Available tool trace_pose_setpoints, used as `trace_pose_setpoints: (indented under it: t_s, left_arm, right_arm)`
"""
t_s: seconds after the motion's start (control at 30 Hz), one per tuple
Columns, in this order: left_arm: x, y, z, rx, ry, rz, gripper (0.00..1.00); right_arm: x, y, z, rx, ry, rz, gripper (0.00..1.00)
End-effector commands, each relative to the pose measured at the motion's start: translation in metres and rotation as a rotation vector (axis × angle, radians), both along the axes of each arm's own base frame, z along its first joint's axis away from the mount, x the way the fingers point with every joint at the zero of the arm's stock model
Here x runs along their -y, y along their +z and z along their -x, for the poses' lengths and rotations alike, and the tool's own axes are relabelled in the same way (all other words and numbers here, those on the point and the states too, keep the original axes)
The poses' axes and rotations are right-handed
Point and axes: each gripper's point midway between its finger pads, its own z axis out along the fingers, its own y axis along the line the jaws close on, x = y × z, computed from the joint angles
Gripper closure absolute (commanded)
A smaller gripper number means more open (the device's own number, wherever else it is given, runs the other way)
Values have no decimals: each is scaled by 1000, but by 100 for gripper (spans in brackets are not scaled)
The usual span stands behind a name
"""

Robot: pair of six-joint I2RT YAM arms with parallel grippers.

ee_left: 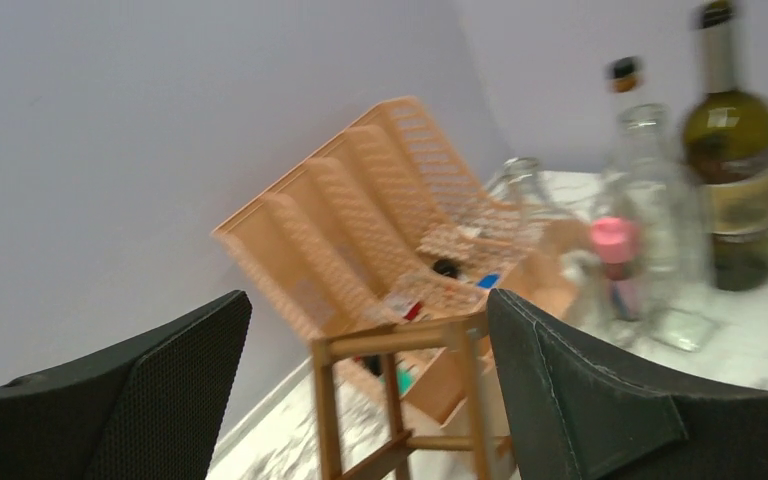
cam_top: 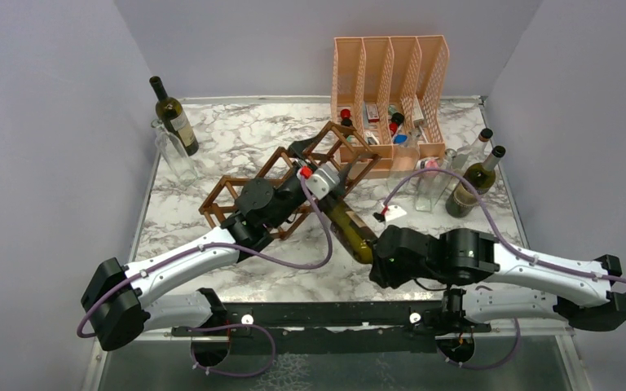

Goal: Take the wine bottle off the wine rack

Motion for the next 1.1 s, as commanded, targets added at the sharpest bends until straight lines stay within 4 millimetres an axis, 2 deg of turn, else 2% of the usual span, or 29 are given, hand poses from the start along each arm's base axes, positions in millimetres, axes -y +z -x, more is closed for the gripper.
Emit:
trace_pose_setpoints:
  t_s: [0.0,0.07,0.23,0.37,0.47,0.63,0.77,0.83,1.07]
  left_arm:
    - [55,-21,70,84,-427,-140,6]
    - [71,-38,96,113,-560,-210,4]
    - [88,-74,138,184,-741,-344,1]
    - [97,-98,166,199,-854,-454,1]
    - [108,-118,182,209,-877,-526,1]
    - [117,-145,186,214,-846,-599,1]
    - [125,-161,175,216,-755,-639,1]
    - [128,-164,167,210,-704,-641,1]
    - [132,-169,160,183,-657,-648,6]
  right_arm:
    - [37,35,-19,118,-97,66,99]
    - [46,43,-18,121,-97,70,99]
    - [70,55,-12,114,-109,62,99]
    - [74,60,-4,94,-85,10,99]
    - [69,53,2,67,-51,16,99]
    - [55,48,3,58,-19,-1,99]
    - [41,48,7,44,35,-23,99]
    - [38,44,7,35,47,-3,99]
    - [22,46,9,29,85,-23,99]
